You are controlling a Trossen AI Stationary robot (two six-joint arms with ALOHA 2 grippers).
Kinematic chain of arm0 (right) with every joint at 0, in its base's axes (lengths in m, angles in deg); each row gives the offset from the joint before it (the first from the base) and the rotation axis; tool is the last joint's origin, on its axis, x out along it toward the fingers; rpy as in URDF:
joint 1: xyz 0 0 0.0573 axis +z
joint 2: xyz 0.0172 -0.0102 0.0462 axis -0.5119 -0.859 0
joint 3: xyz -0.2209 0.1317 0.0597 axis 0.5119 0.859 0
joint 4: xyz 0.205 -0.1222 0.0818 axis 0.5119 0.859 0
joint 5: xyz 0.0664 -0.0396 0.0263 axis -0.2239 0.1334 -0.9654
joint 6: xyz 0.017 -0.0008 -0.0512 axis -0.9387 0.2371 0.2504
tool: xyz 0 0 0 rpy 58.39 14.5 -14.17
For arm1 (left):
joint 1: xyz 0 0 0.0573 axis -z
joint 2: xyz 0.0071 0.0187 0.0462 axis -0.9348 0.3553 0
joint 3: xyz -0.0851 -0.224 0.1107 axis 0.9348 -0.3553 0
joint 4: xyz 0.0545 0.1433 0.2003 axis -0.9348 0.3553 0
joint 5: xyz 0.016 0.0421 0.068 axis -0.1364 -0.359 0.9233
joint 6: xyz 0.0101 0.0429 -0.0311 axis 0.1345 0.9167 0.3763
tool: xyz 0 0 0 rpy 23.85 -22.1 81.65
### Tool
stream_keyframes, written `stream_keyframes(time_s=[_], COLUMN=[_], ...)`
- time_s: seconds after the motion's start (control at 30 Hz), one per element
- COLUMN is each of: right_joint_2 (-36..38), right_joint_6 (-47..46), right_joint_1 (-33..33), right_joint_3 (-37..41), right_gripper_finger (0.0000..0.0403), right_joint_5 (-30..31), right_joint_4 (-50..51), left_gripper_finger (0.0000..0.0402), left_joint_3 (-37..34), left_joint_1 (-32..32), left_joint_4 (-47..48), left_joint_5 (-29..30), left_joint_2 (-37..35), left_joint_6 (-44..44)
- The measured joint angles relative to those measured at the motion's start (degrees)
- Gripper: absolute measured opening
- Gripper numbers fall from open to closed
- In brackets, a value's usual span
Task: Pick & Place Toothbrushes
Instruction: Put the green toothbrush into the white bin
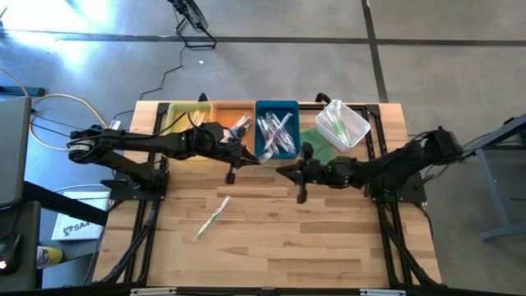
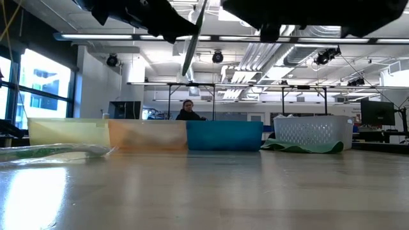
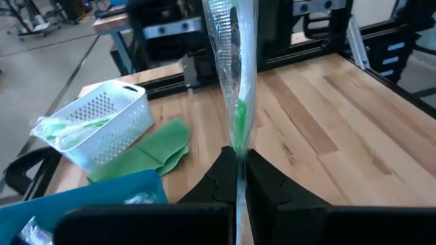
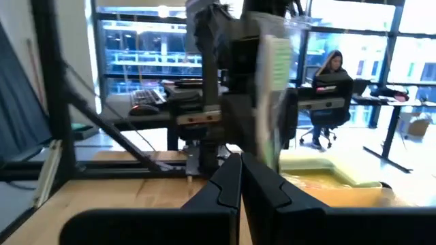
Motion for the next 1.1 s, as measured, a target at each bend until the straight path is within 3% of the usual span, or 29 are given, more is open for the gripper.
stream_keyframes(time_s=[0.17, 0.27, 0.57, 0.7, 1.1], right_joint_2=[-3.7, -4.8, -5.2, -5.2, -5.2], right_joint_6=[-3.0, -3.0, -2.8, -2.8, -2.8], right_joint_1=[-2.2, -2.7, -3.1, -3.1, -3.6], right_joint_3=[-4.1, -5.4, -5.8, -5.8, -7.1], right_gripper_finger=[0.0005, 0.0026, 0.0175, 0.0216, 0.0192], right_joint_5=[0.0, 0.0, -0.2, 0.0, -0.3], right_joint_4=[0.1, 0.2, 1.7, 1.6, 2.1], left_gripper_finger=[0.0011, 0.0007, 0.0008, 0.0008, 0.0007], left_joint_3=[0.0, 0.0, 0.0, 0.0, 0.0], left_joint_1=[0.0, 0.0, 0.0, 0.0, 0.0], left_joint_4=[0.3, 1.0, 1.2, 1.0, -0.1], left_joint_5=[-0.3, -0.3, -0.3, -0.3, -0.1], left_joint_2=[0.0, 0.0, 0.0, 0.3, 0.3], left_joint_6=[1.9, 3.1, 3.0, 3.0, 2.8])
